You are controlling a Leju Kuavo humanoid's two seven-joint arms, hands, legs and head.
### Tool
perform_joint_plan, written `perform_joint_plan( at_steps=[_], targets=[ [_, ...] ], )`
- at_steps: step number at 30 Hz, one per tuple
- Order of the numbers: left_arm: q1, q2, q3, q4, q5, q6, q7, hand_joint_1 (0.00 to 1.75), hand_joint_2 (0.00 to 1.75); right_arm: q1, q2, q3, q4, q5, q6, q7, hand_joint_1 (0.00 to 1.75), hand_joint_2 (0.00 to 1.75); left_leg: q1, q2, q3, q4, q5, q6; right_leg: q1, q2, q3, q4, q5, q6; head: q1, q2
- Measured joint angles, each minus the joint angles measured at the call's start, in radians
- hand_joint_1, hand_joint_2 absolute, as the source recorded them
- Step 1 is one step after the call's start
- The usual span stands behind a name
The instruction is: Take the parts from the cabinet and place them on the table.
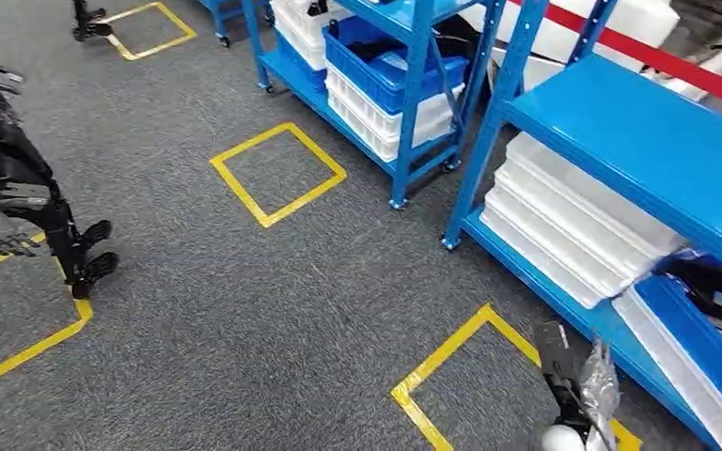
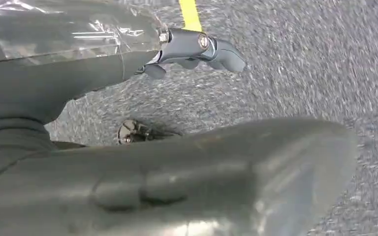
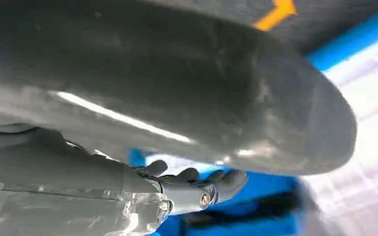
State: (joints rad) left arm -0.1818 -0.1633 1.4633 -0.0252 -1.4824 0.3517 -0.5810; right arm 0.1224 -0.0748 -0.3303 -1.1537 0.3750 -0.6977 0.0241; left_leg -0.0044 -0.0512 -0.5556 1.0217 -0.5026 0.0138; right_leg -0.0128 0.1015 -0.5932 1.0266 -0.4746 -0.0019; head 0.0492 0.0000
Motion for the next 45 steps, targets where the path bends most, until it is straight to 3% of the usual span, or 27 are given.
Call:
perform_joint_plan(
  at_steps=[2, 4, 6, 8, 9, 11, 12, 14, 17, 18, 20, 22, 24, 26, 27, 28, 30, 32, 33, 34, 35, 37, 38, 40, 42, 43, 45],
  targets=[
    [-0.001, -0.001, 0.0, 0.0, -0.002, -0.002, 0.002, 0.0, 0.0, 0.001, 0.002, -0.006, 0.048, -0.027, -0.001, -0.01, 0.0, 0.0, 0.008, 0.021, 0.007, -0.021, 0.011, 0.012, -0.001, 0.008, 0.002, 0.002, -0.002, 0.01, -0.001, 0.0],
    [-0.001, 0.0, 0.0, 0.0, -0.005, -0.002, 0.003, 0.0, 0.0, -0.013, 0.007, -0.008, 0.108, -0.089, 0.0, -0.026, 0.0, 0.0, 0.008, 0.042, 0.014, -0.031, 0.015, 0.02, 0.002, -0.066, -0.033, 0.076, -0.057, 0.018, 0.016, 0.0],
    [0.002, 0.0, 0.0, 0.0, -0.007, -0.003, 0.005, 0.0, 0.0, -0.026, 0.011, -0.008, 0.159, -0.158, 0.0, -0.049, 0.0, 0.0, 0.007, 0.065, 0.013, -0.03, 0.014, 0.022, -0.003, -0.087, -0.105, 0.222, -0.126, 0.028, 0.022, 0.0],
    [0.003, 0.0, 0.0, 0.0, -0.013, -0.004, 0.008, 0.0, 0.0, -0.025, 0.016, -0.008, 0.209, -0.19, 0.0, -0.062, 0.0, 0.0, 0.007, 0.085, 0.013, -0.029, 0.011, 0.021, -0.01, -0.093, -0.139, 0.293, -0.133, 0.036, 0.024, 0.0],
    [0.003, 0.0, 0.0, 0.0, -0.018, -0.005, 0.008, 0.0, 0.0, -0.026, 0.016, -0.008, 0.234, -0.208, 0.0, -0.064, 0.0, 0.0, 0.008, 0.094, 0.014, -0.028, 0.009, 0.018, -0.014, -0.097, -0.119, 0.255, -0.102, 0.039, 0.025, 0.0],
    [0.002, 0.0, 0.0, 0.0, -0.025, -0.006, 0.008, 0.0, 0.0, -0.03, 0.016, -0.008, 0.271, -0.243, 0.001, -0.067, 0.0, 0.0, 0.013, 0.11, 0.017, -0.022, 0.002, 0.007, -0.019, -0.118, -0.027, 0.08, -0.016, 0.045, 0.026, 0.0],
    [0.002, 0.001, 0.0, 0.0, -0.027, -0.008, 0.008, 0.0, 0.0, -0.036, 0.018, -0.008, 0.293, -0.264, 0.003, -0.07, 0.0, 0.0, 0.01, 0.117, 0.019, -0.017, -0.003, 0.0, -0.019, -0.159, 0.009, 0.004, -0.006, 0.048, 0.029, 0.0],
    [0.001, 0.002, 0.0, 0.0, -0.035, -0.011, 0.009, 0.0, 0.0, -0.046, 0.019, -0.005, 0.337, -0.306, 0.01, -0.08, 0.0, 0.0, 0.003, 0.125, 0.022, -0.013, -0.01, -0.013, -0.01, -0.146, 0.005, 0.007, -0.012, 0.021, 0.027, 0.0],
    [-0.001, 0.002, 0.0, 0.0, -0.046, -0.018, 0.009, 0.0, 0.0, -0.052, 0.024, 0.004, 0.401, -0.35, 0.023, -0.084, 0.0, 0.0, 0.008, 0.139, 0.032, -0.012, -0.018, -0.031, -0.009, -0.126, 0.007, 0.005, -0.012, 0.003, 0.019, 0.0],
    [-0.002, 0.002, 0.0, 0.0, -0.048, -0.019, 0.01, 0.0, 0.0, -0.056, 0.025, 0.007, 0.419, -0.362, 0.032, -0.083, 0.0, 0.0, 0.014, 0.11, 0.032, 0.007, -0.033, -0.039, -0.012, -0.121, 0.009, 0.003, -0.009, -0.002, 0.019, 0.0],
    [-0.002, 0.002, 0.0, 0.0, -0.054, -0.019, 0.012, 0.0, 0.0, -0.079, 0.026, 0.019, 0.47, -0.377, 0.058, -0.066, 0.0, 0.0, 0.013, 0.07, -0.023, 0.127, -0.106, -0.041, -0.009, -0.107, 0.006, 0.003, -0.009, -0.016, 0.01, 0.0],
    [0.0, 0.002, 0.0, 0.0, -0.055, -0.019, 0.016, 0.0, 0.0, -0.102, 0.034, 0.038, 0.528, -0.384, 0.085, -0.042, 0.0, 0.0, 0.012, 0.062, -0.101, 0.289, -0.168, -0.04, -0.004, -0.085, 0.004, 0.004, -0.008, -0.021, 0.005, 0.0],
    [0.002, 0.002, 0.0, 0.0, -0.056, -0.019, 0.018, 0.0, 0.0, -0.112, 0.041, 0.053, 0.574, -0.386, 0.099, -0.031, 0.0, 0.0, 0.011, 0.06, -0.109, 0.293, -0.139, -0.032, 0.0, -0.065, 0.007, 0.005, -0.008, -0.022, 0.004, 0.0],
    [0.001, 0.002, 0.0, 0.0, -0.061, -0.019, 0.019, 0.0, 0.0, -0.127, 0.051, 0.075, 0.627, -0.388, 0.115, -0.022, 0.0, 0.0, 0.005, 0.047, -0.036, 0.123, -0.04, -0.014, 0.004, -0.04, 0.011, 0.006, -0.008, -0.022, 0.003, 0.0],
    [0.001, 0.002, 0.0, 0.0, -0.064, -0.019, 0.019, 0.0, 0.0, -0.133, 0.058, 0.085, 0.646, -0.388, 0.12, -0.02, 0.0, 0.0, 0.001, 0.02, 0.002, 0.036, 0.0, -0.004, 0.004, -0.031, 0.012, 0.005, -0.008, -0.021, 0.002, 0.0],
    [0.001, 0.005, 0.0, 0.0, -0.065, -0.019, 0.02, 0.0, 0.0, -0.14, 0.068, 0.093, 0.664, -0.387, 0.124, -0.019, 0.0, 0.0, 0.003, -0.013, 0.01, 0.007, -0.01, 0.0, 0.007, -0.026, 0.008, 0.008, -0.008, -0.018, 0.003, 0.0],
    [-0.001, 0.005, 0.0, 0.0, -0.069, -0.019, 0.02, 0.0, 0.0, -0.148, 0.071, 0.106, 0.695, -0.386, 0.127, -0.016, 0.0, 0.0, -0.004, 0.009, 0.009, -0.003, -0.004, -0.004, 0.0, -0.014, 0.003, 0.006, -0.006, -0.009, 0.0, 0.0],
    [-0.002, 0.004, 0.0, 0.0, -0.069, -0.019, 0.021, 0.0, 0.0, -0.151, 0.077, 0.12, 0.726, -0.386, 0.132, -0.017, 0.0, 0.0, 0.002, 0.02, 0.013, -0.015, 0.004, 0.007, 0.003, 0.001, 0.004, -0.002, 0.0, 0.006, -0.001, 0.0],
    [-0.004, 0.004, 0.0, 0.0, -0.07, -0.019, 0.021, 0.0, 0.0, -0.152, 0.079, 0.124, 0.736, -0.386, 0.135, -0.019, 0.0, 0.0, 0.009, 0.035, 0.018, -0.028, 0.012, 0.011, 0.0, -0.024, 0.004, 0.012, -0.011, 0.005, -0.001, 0.0],
    [-0.003, 0.003, 0.0, 0.0, -0.072, -0.019, 0.021, 0.0, 0.0, -0.155, 0.08, 0.13, 0.747, -0.386, 0.136, -0.023, 0.0, 0.0, 0.009, 0.04, 0.02, -0.034, 0.014, 0.017, 0.004, -0.064, -0.009, 0.044, -0.039, 0.012, 0.008, 0.0],
    [-0.002, 0.004, 0.0, 0.0, -0.074, -0.019, 0.021, 0.0, 0.0, -0.161, 0.08, 0.136, 0.755, -0.386, 0.138, -0.027, 0.0, 0.0, 0.009, 0.051, 0.019, -0.034, 0.015, 0.018, 0.003, -0.08, -0.039, 0.105, -0.078, 0.018, 0.018, 0.0],
    [0.0, 0.003, 0.0, 0.0, -0.078, -0.019, 0.021, 0.0, 0.0, -0.169, 0.082, 0.145, 0.772, -0.386, 0.143, -0.034, 0.0, 0.0, 0.008, 0.076, 0.018, -0.033, 0.013, 0.019, -0.003, -0.091, -0.113, 0.265, -0.149, 0.029, 0.021, 0.0],
    [0.0, 0.003, 0.0, 0.0, -0.079, -0.019, 0.021, 0.0, 0.0, -0.169, 0.084, 0.15, 0.78, -0.386, 0.143, -0.036, 0.0, 0.0, 0.009, 0.086, 0.018, -0.032, 0.012, 0.018, -0.005, -0.092, -0.13, 0.302, -0.153, 0.033, 0.021, 0.0],
    [0.0, 0.003, 0.0, 0.0, -0.083, -0.02, 0.022, 0.0, 0.0, -0.167, 0.084, 0.159, 0.793, -0.387, 0.144, -0.039, 0.0, 0.0, 0.013, 0.103, 0.021, -0.03, 0.008, 0.014, -0.012, -0.099, -0.093, 0.23, -0.097, 0.039, 0.023, 0.0],
    [-0.002, 0.003, 0.0, 0.0, -0.087, -0.02, 0.022, 0.0, 0.0, -0.17, 0.084, 0.164, 0.8, -0.389, 0.144, -0.044, 0.0, 0.0, 0.018, 0.119, 0.024, -0.02, -0.001, 0.002, -0.014, -0.13, 0.004, 0.046, -0.012, 0.045, 0.024, 0.0],
    [-0.004, 0.004, 0.0, 0.0, -0.087, -0.02, 0.024, 0.0, 0.0, -0.175, 0.085, 0.167, 0.805, -0.39, 0.144, -0.044, 0.0, 0.0, 0.012, 0.126, 0.024, -0.015, -0.007, -0.007, -0.007, -0.162, 0.02, 0.01, -0.028, 0.037, 0.027, 0.0],
    [-0.006, 0.004, 0.0, 0.0, -0.087, -0.02, 0.026, 0.0, 0.0, -0.176, 0.085, 0.177, 0.813, -0.4, 0.141, -0.044, 0.0, 0.0, 0.009, 0.132, 0.027, -0.011, -0.011, -0.018, -0.004, -0.14, 0.016, 0.007, -0.022, 0.016, 0.02, 0.0]
  ],
)
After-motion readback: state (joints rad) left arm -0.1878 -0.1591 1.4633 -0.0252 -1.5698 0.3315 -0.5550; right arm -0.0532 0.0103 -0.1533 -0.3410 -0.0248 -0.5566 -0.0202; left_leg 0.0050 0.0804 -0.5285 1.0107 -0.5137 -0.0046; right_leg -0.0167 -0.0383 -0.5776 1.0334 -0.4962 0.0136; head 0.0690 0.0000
